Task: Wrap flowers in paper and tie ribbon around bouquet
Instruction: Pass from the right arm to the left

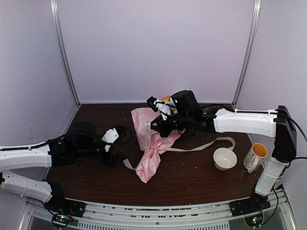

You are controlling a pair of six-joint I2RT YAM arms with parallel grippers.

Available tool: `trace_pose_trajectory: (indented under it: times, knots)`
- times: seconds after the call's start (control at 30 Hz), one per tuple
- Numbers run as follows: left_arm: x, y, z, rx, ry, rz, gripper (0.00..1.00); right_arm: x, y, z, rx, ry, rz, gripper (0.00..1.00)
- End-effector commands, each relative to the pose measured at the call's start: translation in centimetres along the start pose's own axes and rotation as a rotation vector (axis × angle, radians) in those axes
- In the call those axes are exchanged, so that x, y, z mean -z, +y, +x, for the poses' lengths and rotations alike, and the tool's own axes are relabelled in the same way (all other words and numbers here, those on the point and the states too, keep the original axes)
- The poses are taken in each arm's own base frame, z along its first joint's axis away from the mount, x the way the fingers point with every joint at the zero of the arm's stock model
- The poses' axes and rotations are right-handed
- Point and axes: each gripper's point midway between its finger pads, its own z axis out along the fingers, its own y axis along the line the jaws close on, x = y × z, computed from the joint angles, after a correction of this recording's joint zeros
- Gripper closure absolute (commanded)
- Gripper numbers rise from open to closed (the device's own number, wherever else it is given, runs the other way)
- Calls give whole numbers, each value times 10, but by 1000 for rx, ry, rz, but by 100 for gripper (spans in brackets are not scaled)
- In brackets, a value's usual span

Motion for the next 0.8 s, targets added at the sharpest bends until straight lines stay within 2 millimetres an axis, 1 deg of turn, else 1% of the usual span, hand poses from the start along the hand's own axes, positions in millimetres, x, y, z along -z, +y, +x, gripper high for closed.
trace_pose_trajectory:
  times: [0.0, 0.07, 0.13, 0.23, 0.27, 0.4, 0.43, 0.5, 0.57, 0.63, 0.7, 0.77]
  knots:
    - [5, 33, -85, -3, -380, 36, 24, 9, 21, -15, 63, -71, -100, 100]
    - [-4, 23, -100, -71, -398, 115, 23, 9, 23, -13, 70, -76, -115, 100]
    - [-15, 14, -109, -113, -368, 203, 23, 9, 24, -12, 80, -73, -120, 100]
    - [-25, 8, -113, -157, -328, 270, 26, 11, 25, -11, 95, -73, -118, 100]
    - [-27, 11, -114, -168, -322, 258, 27, 11, 25, -10, 99, -72, -118, 100]
    - [-36, 33, -111, -164, -289, 185, 31, 13, 28, -11, 110, -76, -131, 100]
    - [-39, 35, -109, -167, -279, 180, 33, 13, 28, -11, 110, -75, -133, 100]
    - [-46, 39, -106, -170, -251, 174, 42, 13, 28, -10, 111, -75, -134, 100]
    - [-50, 36, -106, -177, -235, 209, 50, 14, 28, -10, 111, -74, -133, 100]
    - [-52, 31, -108, -174, -232, 249, 51, 14, 27, -11, 109, -74, -126, 100]
    - [-53, 31, -111, -162, -231, 258, 53, 15, 27, -10, 112, -72, -126, 100]
    - [-55, 34, -111, -155, -232, 236, 66, 15, 28, -9, 109, -70, -129, 100]
